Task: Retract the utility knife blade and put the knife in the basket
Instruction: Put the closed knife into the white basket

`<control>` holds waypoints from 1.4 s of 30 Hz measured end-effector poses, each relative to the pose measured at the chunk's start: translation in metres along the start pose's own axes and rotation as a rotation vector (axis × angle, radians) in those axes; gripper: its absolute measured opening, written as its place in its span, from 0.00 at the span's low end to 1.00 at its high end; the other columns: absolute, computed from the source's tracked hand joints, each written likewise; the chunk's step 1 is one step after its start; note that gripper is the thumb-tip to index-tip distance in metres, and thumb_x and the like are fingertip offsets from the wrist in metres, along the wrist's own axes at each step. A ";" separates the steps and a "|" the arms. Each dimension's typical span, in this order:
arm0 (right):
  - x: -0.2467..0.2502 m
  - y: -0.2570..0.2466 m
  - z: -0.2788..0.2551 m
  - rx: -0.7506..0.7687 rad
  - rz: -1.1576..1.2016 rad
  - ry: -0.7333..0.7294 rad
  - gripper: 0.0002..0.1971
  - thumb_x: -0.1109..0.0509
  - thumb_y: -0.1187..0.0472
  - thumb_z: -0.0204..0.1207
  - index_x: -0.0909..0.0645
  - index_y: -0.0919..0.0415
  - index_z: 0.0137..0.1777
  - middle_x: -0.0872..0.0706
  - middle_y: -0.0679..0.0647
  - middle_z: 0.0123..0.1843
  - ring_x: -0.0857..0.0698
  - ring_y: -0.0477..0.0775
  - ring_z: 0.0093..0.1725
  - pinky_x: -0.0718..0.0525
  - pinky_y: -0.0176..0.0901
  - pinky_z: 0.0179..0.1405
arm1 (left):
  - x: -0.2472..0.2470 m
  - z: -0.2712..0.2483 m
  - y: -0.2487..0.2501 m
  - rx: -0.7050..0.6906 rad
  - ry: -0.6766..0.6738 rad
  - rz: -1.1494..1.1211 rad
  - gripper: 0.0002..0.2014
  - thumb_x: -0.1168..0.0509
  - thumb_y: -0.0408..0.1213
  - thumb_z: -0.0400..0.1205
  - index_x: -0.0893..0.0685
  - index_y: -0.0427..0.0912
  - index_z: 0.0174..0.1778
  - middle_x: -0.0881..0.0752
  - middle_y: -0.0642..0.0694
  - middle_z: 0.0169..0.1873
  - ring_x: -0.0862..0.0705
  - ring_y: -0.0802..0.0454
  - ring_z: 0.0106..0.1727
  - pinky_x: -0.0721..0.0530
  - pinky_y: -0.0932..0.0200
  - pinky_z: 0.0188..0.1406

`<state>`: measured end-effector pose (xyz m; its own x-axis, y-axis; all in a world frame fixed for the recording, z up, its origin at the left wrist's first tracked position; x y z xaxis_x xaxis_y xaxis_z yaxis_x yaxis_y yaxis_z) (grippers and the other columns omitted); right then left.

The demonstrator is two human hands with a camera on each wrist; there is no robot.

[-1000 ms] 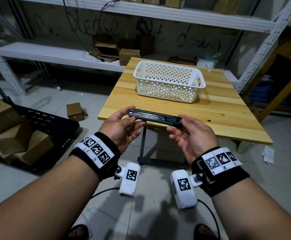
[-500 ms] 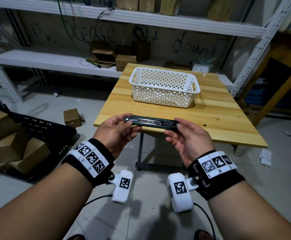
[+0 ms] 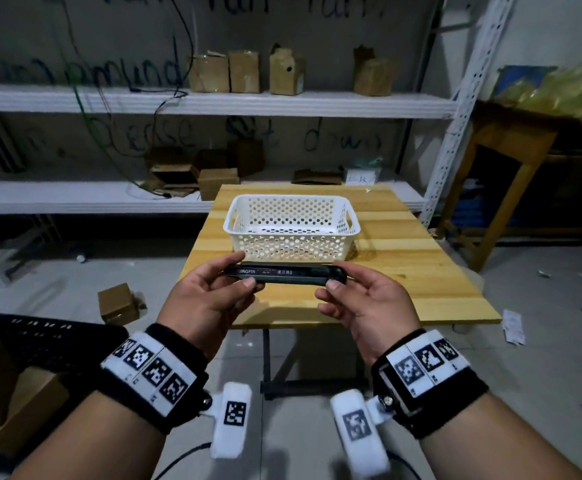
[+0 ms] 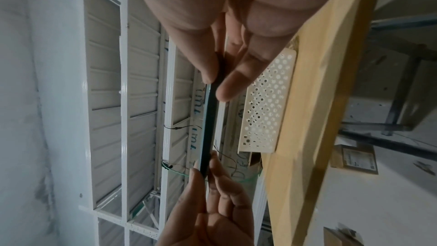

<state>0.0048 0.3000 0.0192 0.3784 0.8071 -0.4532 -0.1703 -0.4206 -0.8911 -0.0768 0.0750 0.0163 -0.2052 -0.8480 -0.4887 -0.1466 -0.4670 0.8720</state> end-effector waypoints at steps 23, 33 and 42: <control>-0.041 -0.062 0.190 0.276 -1.235 -0.162 0.18 0.14 0.55 0.67 0.11 0.48 0.56 0.11 0.45 0.42 0.13 0.45 0.42 0.15 0.41 0.45 | -0.038 0.179 0.061 -0.119 -0.004 1.083 0.21 0.15 0.34 0.71 0.08 0.51 0.58 0.08 0.55 0.47 0.10 0.60 0.48 0.18 0.70 0.43; -0.054 -0.023 0.261 0.080 -1.969 -0.437 0.16 0.17 0.45 0.67 0.10 0.47 0.53 0.11 0.45 0.47 0.13 0.53 0.49 0.16 0.43 0.45 | -0.079 0.241 0.010 -0.037 -0.431 1.963 0.17 0.21 0.49 0.78 0.08 0.49 0.60 0.06 0.51 0.55 0.10 0.49 0.55 0.15 0.56 0.52; -0.062 -0.003 0.275 0.054 -2.181 -0.596 0.12 0.24 0.44 0.74 0.11 0.43 0.55 0.10 0.42 0.52 0.13 0.54 0.56 0.29 0.60 0.71 | -0.074 0.266 -0.024 0.040 -0.557 2.155 0.11 0.28 0.44 0.85 0.06 0.48 0.59 0.08 0.48 0.52 0.16 0.48 0.46 0.21 0.60 0.47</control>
<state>-0.2689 0.3650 0.0441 -0.2631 -0.1280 0.9562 -0.0284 0.9918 0.1250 -0.3158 0.2161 0.0239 -0.2057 0.2182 0.9540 0.5970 0.8004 -0.0543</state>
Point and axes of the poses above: each hand's wrist, its own z-axis towards the middle knuckle, its own x-axis out of the back of the hand, y = z × x, the point moved 9 cm from there along z, towards the middle knuckle
